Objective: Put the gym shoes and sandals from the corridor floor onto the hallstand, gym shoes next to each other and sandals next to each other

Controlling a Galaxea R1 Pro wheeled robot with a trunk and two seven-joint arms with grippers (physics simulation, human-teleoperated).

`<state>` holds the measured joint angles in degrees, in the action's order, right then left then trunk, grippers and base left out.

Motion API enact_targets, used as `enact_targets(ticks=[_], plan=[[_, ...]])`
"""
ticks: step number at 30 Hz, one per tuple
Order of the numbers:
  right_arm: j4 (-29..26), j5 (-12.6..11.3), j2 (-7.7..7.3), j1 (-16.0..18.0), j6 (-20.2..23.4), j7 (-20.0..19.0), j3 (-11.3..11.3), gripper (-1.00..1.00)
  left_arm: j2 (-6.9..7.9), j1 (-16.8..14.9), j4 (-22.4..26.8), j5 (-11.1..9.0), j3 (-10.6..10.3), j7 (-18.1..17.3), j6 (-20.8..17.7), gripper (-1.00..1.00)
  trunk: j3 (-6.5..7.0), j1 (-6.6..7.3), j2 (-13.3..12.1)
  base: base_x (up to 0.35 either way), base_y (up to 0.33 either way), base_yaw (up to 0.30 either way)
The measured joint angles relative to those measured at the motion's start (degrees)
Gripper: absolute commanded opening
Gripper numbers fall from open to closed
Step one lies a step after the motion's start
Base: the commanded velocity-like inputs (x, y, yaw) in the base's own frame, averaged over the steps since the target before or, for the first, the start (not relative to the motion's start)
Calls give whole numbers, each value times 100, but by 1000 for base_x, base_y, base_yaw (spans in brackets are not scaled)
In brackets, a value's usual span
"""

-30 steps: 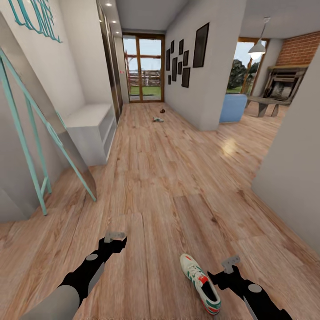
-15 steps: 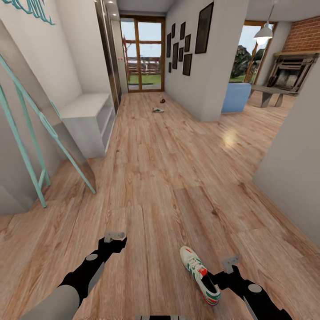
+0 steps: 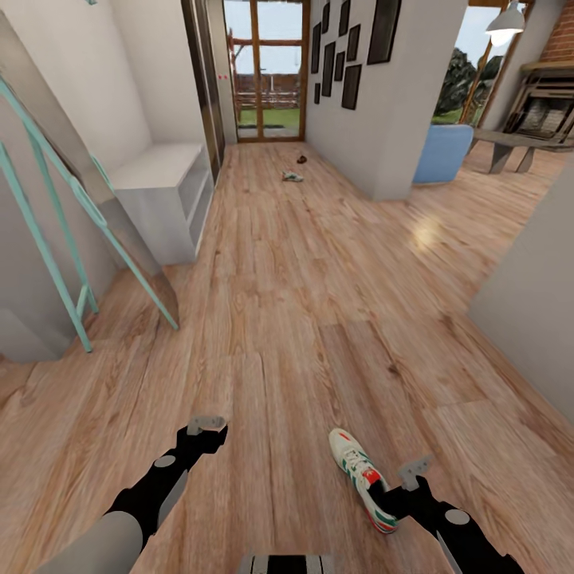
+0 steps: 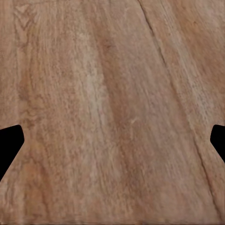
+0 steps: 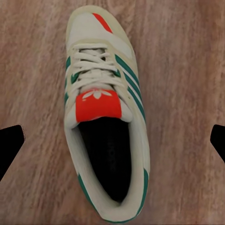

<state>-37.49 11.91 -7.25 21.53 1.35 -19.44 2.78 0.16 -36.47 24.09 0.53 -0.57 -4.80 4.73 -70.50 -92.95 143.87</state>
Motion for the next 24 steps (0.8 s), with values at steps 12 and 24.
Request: enact_targets(ticks=[12, 24], plan=[[-3, 0, 0, -1, 8, 0, 0, 100, 0, -3, 3, 3, 0, -2, 2, 100, -368, -31, 16, 0, 0, 74], [-3, -1, 0, 0, -4, 0, 0, 100, -2, 10, 289, 3, -9, -5, 13, 100, -532, -41, 22, 0, 0, 5]])
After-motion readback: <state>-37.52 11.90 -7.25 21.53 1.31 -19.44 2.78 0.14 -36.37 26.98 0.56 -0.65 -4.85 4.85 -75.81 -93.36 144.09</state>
